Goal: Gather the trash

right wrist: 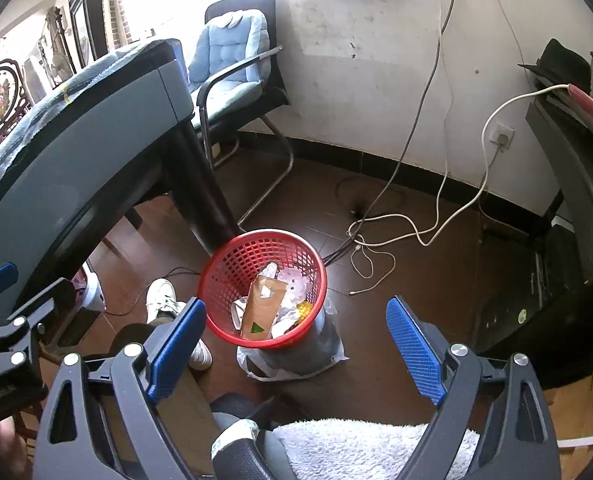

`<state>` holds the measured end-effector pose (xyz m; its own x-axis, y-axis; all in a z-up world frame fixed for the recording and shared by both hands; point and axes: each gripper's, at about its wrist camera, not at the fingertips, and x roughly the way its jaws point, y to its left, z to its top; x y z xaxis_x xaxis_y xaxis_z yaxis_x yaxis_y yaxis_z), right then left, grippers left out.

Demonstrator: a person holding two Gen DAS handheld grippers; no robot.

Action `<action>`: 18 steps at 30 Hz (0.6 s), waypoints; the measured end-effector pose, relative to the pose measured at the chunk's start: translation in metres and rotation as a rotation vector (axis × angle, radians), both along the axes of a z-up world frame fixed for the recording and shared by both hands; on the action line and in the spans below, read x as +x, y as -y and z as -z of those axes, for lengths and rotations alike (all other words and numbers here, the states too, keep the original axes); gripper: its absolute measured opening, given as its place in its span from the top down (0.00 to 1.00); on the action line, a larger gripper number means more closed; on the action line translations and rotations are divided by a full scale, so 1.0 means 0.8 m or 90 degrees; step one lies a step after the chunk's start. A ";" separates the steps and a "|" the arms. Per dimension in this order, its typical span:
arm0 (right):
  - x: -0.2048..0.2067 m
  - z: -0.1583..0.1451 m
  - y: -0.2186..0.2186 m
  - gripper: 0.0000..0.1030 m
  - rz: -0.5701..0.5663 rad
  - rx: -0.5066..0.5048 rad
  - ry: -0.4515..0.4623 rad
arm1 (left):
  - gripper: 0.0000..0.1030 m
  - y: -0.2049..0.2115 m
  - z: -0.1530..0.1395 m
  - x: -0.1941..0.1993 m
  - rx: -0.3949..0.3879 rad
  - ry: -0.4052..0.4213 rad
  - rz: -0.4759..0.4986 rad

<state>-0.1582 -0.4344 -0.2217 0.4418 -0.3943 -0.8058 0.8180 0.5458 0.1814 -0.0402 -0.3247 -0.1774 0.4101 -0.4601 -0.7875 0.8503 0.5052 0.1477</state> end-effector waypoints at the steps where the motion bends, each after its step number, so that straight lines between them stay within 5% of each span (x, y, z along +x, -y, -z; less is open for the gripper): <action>1: 0.000 0.000 0.000 0.13 0.000 0.000 0.000 | 0.07 0.000 0.001 0.000 0.001 -0.003 0.000; 18: 0.002 -0.001 -0.001 0.13 0.003 0.005 0.004 | 0.07 0.000 0.006 0.002 0.005 -0.012 0.000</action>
